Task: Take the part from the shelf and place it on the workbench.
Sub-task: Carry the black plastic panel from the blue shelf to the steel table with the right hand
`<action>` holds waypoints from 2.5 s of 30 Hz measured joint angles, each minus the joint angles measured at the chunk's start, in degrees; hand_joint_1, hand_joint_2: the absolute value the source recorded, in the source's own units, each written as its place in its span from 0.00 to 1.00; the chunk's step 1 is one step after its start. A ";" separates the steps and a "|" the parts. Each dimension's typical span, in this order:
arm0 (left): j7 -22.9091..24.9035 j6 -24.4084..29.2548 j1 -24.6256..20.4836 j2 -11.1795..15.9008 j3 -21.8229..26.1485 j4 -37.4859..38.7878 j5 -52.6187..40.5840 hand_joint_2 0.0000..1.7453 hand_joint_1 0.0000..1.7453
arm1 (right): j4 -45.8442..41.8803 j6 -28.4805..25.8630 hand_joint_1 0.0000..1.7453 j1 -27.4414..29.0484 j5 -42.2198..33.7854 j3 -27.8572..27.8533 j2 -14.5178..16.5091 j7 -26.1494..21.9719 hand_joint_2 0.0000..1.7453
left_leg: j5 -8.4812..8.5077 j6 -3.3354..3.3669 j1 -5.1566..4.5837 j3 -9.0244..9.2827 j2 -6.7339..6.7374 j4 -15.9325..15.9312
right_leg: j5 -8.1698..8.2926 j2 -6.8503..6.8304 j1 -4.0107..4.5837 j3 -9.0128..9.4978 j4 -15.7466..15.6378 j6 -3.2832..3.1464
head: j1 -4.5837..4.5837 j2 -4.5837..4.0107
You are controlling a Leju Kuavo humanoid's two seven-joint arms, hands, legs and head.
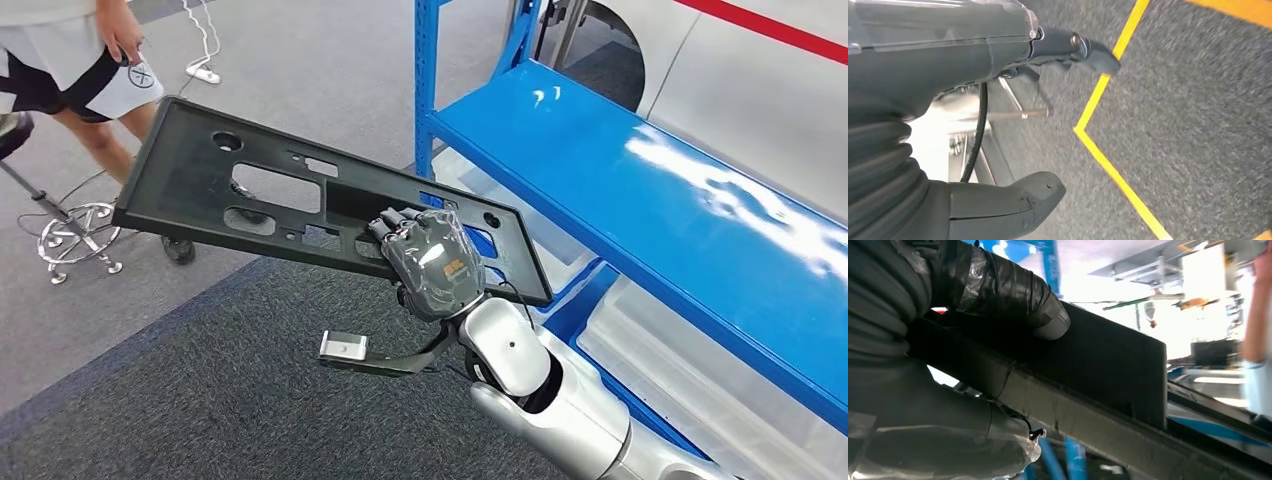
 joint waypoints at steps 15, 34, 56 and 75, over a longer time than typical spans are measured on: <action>1.02 4.53 3.17 0.38 -12.37 -0.92 -0.01 1.00 0.00 | -2.57 2.42 1.00 -3.19 -1.41 1.01 1.29 -0.07 1.00 | 5.70 2.22 0.61 5.09 0.10 -10.26 | -9.42 -0.05 -0.63 -5.35 14.35 3.43 | 0.08 0.00; -1.71 16.23 -0.44 7.70 -20.06 17.41 0.11 1.00 0.00 | -5.29 1.86 1.00 1.90 -1.30 -0.39 0.01 1.81 1.00 | 1.44 -0.94 0.77 -0.74 1.34 1.48 | -1.19 -3.12 0.06 0.09 0.91 0.56 | 0.09 0.00; 0.01 14.17 -1.61 11.36 -10.14 19.18 9.58 1.00 0.00 | -17.48 -9.44 1.00 16.85 -4.99 -14.01 -19.23 -2.22 1.00 | 5.96 1.74 0.02 5.18 -7.02 -10.78 | -1.23 4.68 0.53 -0.87 2.11 1.53 | 0.19 0.00; -1.33 9.70 -2.05 10.97 -3.74 14.82 6.80 1.00 0.00 | -13.31 -8.97 1.00 16.04 -6.52 -14.46 -19.81 -4.44 1.00 | 4.57 3.49 -0.39 7.72 1.41 -12.18 | -6.47 -1.04 -0.02 -3.12 8.84 3.34 | 0.21 0.00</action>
